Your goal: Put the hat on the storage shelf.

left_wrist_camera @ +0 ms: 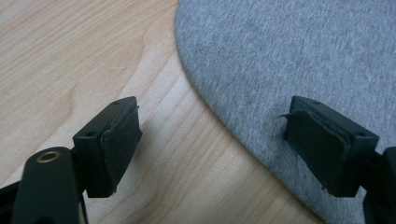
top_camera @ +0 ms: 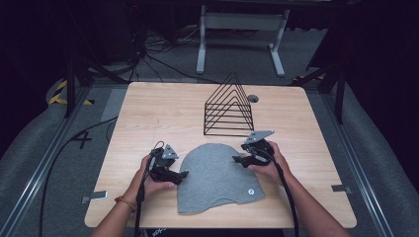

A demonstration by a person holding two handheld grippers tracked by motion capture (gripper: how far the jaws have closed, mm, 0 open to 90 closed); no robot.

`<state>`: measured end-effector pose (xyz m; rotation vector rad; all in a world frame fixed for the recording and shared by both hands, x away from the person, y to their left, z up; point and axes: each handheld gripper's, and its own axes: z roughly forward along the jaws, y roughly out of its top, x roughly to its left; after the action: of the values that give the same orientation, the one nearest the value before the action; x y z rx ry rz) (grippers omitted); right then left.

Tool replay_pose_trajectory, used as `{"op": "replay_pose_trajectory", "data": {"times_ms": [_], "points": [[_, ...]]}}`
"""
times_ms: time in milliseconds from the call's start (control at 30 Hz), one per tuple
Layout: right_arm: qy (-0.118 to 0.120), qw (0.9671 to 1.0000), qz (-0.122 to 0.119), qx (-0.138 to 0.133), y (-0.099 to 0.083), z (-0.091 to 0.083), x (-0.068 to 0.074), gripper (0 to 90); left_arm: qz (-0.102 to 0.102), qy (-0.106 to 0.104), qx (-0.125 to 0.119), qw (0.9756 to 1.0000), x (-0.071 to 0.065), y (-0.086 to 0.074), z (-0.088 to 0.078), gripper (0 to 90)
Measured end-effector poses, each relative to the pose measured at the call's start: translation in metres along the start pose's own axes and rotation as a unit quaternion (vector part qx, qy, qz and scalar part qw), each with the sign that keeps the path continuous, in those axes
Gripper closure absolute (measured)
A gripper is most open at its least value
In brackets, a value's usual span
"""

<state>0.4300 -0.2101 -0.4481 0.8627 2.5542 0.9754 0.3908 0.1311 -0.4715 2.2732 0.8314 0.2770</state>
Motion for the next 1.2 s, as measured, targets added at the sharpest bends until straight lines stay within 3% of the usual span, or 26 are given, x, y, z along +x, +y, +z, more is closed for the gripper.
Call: {"op": "replay_pose_trajectory", "data": {"times_ms": [67, 267, 433, 533, 767, 967, 1200], "points": [[0.005, 0.9998, -0.008, 0.017, -0.003, 0.007, 0.004, 37.3, -0.002, 0.002, -0.004, 1.0000, -0.001, 0.000, 0.001, 18.0], [0.010, 0.9998, 0.012, 0.011, -0.007, 0.007, 0.003, 38.1, 0.007, -0.006, -0.004, 0.9999, -0.002, 0.002, 0.002, 19.1], [0.020, 0.9993, 0.005, 0.031, -0.008, -0.001, 0.009, 55.8, 0.009, -0.019, 0.002, 0.9998, -0.003, 0.009, 0.003, 37.5], [0.021, 0.9993, 0.007, 0.030, -0.010, -0.004, 0.012, 63.6, 0.006, -0.025, 0.008, 0.9996, -0.003, 0.015, 0.005, 48.9], [0.037, 0.9988, 0.021, 0.024, -0.015, -0.008, 0.012, 78.7, 0.010, -0.041, 0.001, 0.9991, -0.003, 0.023, 0.012, 65.4], [0.041, 0.9987, 0.027, 0.017, -0.019, -0.010, 0.014, 84.0, 0.010, -0.067, -0.002, 0.9977, 0.001, 0.023, 0.013, 80.9], [0.037, 0.9990, 0.019, 0.014, -0.022, -0.016, 0.015, 84.6, 0.026, -0.062, -0.004, 0.9977, -0.003, 0.027, 0.013, 85.9]]}}
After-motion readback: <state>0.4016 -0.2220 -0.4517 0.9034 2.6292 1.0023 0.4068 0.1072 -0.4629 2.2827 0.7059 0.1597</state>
